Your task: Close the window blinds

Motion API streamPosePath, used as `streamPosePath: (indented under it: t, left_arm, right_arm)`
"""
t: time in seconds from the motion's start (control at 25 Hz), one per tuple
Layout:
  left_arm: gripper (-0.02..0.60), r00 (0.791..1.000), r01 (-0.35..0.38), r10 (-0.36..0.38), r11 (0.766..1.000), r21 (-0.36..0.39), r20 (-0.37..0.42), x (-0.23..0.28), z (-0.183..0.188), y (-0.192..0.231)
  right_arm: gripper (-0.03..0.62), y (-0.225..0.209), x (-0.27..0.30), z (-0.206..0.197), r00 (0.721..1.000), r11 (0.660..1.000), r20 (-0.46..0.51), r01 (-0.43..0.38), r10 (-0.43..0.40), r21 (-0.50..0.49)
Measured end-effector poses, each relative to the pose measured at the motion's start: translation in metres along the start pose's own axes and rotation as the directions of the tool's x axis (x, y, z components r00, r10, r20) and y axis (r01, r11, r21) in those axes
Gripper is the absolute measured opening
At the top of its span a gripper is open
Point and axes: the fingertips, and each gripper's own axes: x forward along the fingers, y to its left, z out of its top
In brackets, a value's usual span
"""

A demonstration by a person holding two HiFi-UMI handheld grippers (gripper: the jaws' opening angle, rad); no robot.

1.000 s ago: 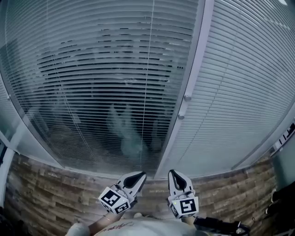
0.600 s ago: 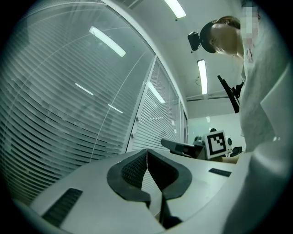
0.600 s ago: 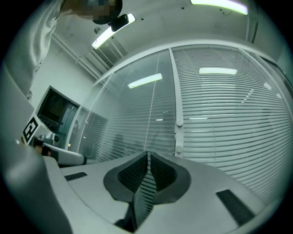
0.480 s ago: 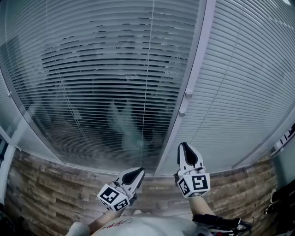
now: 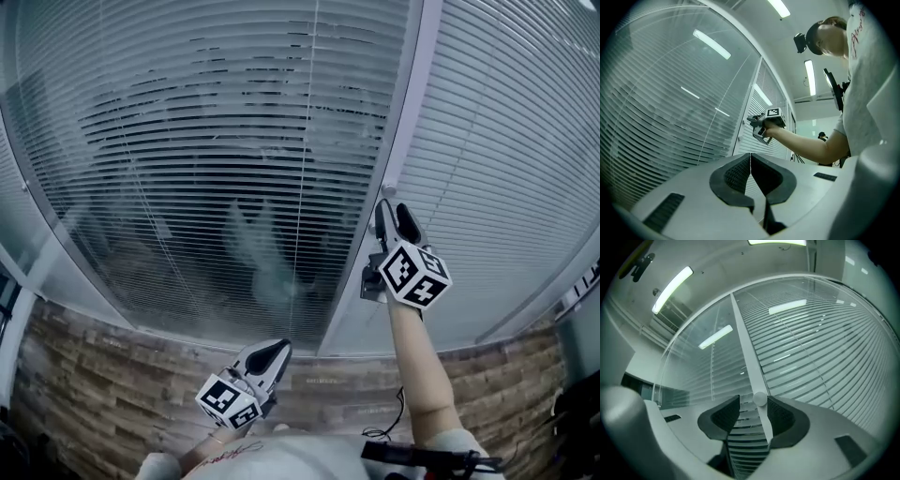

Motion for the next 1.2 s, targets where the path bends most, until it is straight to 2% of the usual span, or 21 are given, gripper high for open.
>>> streamPosePath:
  t: [0.2,0.36,0.6,0.68,0.88,0.96,1.04,1.12,1.2]
  left_arm:
    - [0.018,1.0,-0.023,0.023,1.0,-0.005,0.004,-0.009,-0.002,0.006]
    - [0.018,0.999,-0.034,0.034,0.999,-0.012,0.005,-0.009,-0.001,0.007]
    - [0.018,1.0,-0.028,0.028,0.999,-0.024,-0.007,-0.013,-0.005,0.002]
    - [0.018,1.0,-0.031,0.03,0.998,-0.052,-0.006,-0.014,-0.01,0.005]
    - [0.018,0.999,-0.047,0.046,0.996,-0.078,-0.008,-0.012,-0.008,0.017]
    - [0.018,0.999,-0.043,0.042,0.996,-0.081,-0.007,-0.011,-0.007,0.018]
    - [0.018,0.999,-0.037,0.037,0.996,-0.083,-0.006,-0.012,-0.009,0.017]
    - [0.018,0.999,-0.036,0.035,0.996,-0.086,-0.008,-0.011,-0.008,0.015]
    - [0.018,0.999,-0.038,0.037,0.995,-0.091,-0.009,-0.007,-0.006,0.013]
  right_arm:
    - [0.169,-0.008,0.024,-0.006,0.999,0.985,-0.019,0.043,-0.04,0.169]
    - [0.169,-0.008,0.032,0.002,0.999,0.971,0.01,0.042,-0.046,0.236]
    - [0.165,-0.016,0.032,0.009,0.99,0.961,0.043,0.123,-0.137,0.248]
    - [0.138,-0.018,0.031,0.006,0.986,0.964,0.068,0.132,-0.152,0.231]
    - [0.135,-0.018,0.039,0.004,0.989,0.982,0.066,0.121,-0.131,0.144]
    - [0.133,-0.017,0.04,0.001,0.99,0.99,0.057,0.121,-0.125,0.067]
    - [0.133,-0.013,0.039,0.0,0.991,0.99,0.051,0.125,-0.122,-0.059]
    - [0.132,-0.009,0.04,0.003,0.991,0.96,0.047,0.136,-0.128,-0.247]
    - [0.132,-0.007,0.043,0.007,0.991,0.907,0.05,0.136,-0.126,-0.398]
